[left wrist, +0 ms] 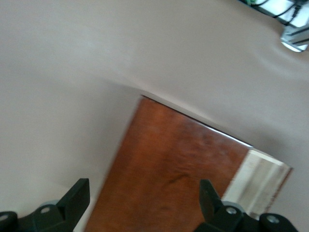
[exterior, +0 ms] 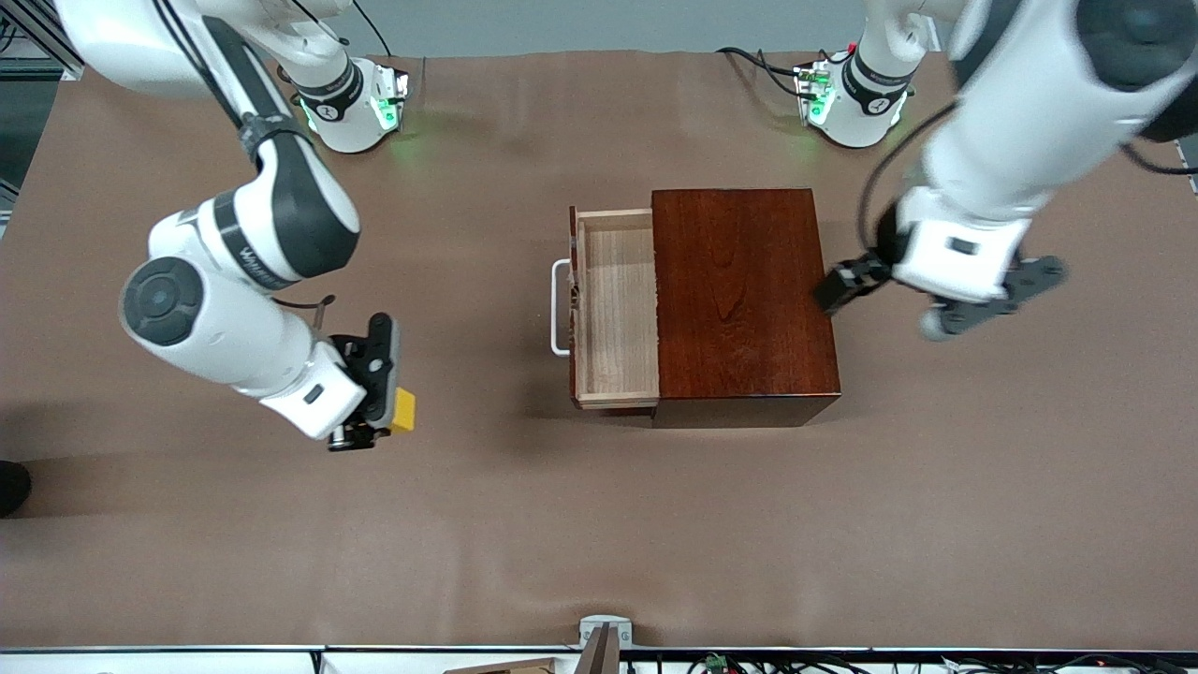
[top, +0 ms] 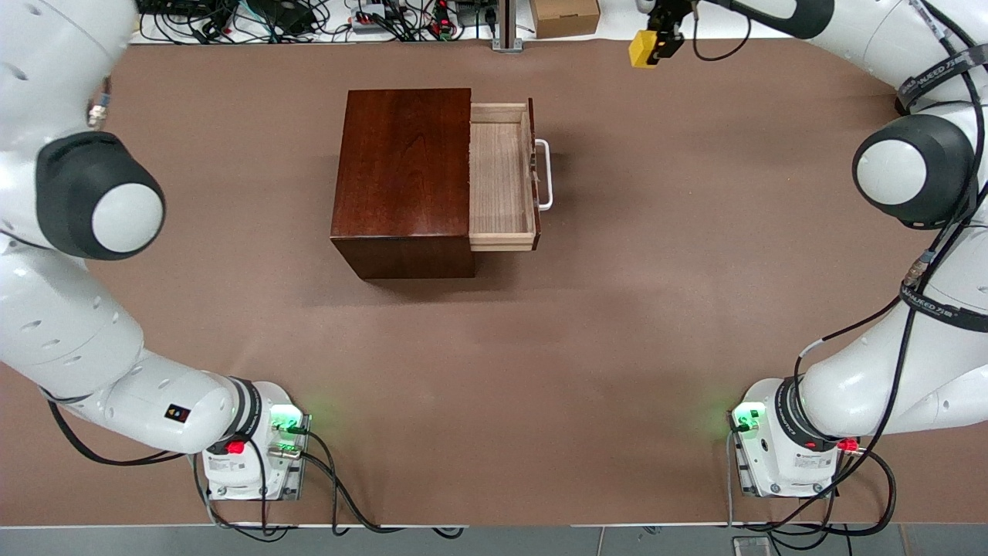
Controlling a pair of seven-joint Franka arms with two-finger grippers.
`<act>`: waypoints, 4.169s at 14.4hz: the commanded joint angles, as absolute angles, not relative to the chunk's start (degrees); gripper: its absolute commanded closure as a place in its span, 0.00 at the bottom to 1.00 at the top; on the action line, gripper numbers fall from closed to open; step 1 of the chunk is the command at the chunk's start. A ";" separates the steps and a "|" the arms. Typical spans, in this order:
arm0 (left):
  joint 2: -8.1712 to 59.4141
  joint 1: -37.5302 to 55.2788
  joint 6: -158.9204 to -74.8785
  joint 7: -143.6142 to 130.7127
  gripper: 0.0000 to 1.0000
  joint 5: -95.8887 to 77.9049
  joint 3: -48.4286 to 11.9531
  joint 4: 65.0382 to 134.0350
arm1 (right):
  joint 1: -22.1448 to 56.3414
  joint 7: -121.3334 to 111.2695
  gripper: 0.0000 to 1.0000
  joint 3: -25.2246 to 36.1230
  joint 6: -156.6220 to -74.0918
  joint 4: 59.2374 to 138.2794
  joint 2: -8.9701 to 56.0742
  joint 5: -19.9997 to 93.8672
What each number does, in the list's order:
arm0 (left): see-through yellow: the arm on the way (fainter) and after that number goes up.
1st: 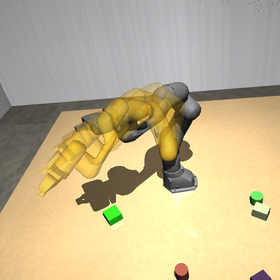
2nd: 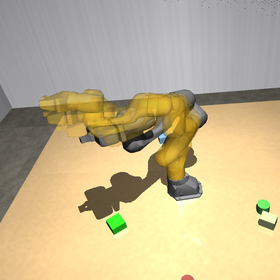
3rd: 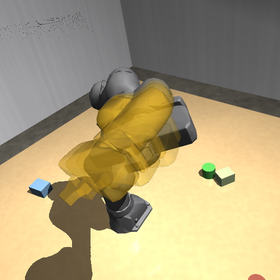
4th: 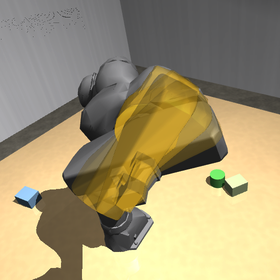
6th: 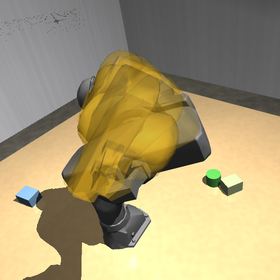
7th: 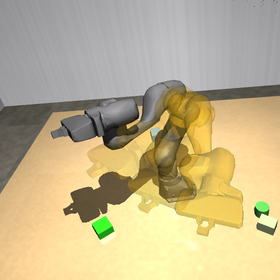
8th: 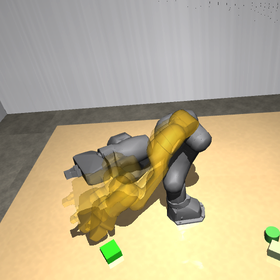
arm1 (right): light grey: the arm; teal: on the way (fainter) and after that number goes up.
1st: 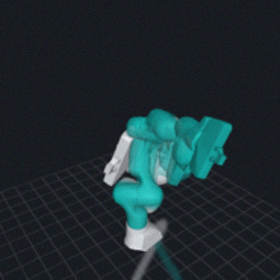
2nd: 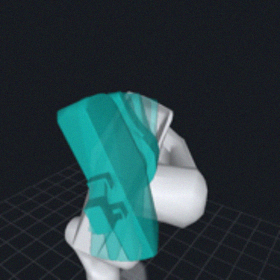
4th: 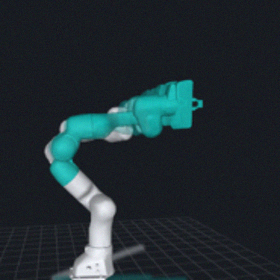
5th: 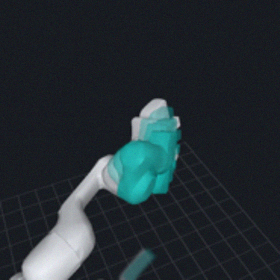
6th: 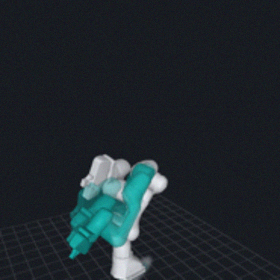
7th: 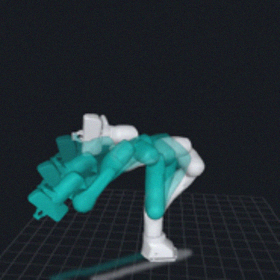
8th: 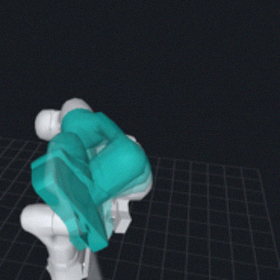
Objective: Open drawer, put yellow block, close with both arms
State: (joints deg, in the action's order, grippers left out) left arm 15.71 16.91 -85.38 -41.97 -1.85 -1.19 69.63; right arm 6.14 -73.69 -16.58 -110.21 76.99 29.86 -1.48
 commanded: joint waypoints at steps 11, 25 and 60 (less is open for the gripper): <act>7.47 2.29 -87.36 -3.09 0.00 -2.99 -0.18 79.63 | 18.18 -71.90 1.00 -16.44 -109.51 73.31 29.44 -2.46; 5.45 2.72 -91.40 -3.34 0.00 -2.37 0.35 84.81 | 29.97 -55.31 1.00 -14.15 -108.28 69.17 37.26 -2.11; 5.98 3.60 -91.49 -3.87 0.00 -2.20 0.18 84.55 | 35.78 -48.60 0.00 -8.26 -106.97 68.82 33.58 -3.25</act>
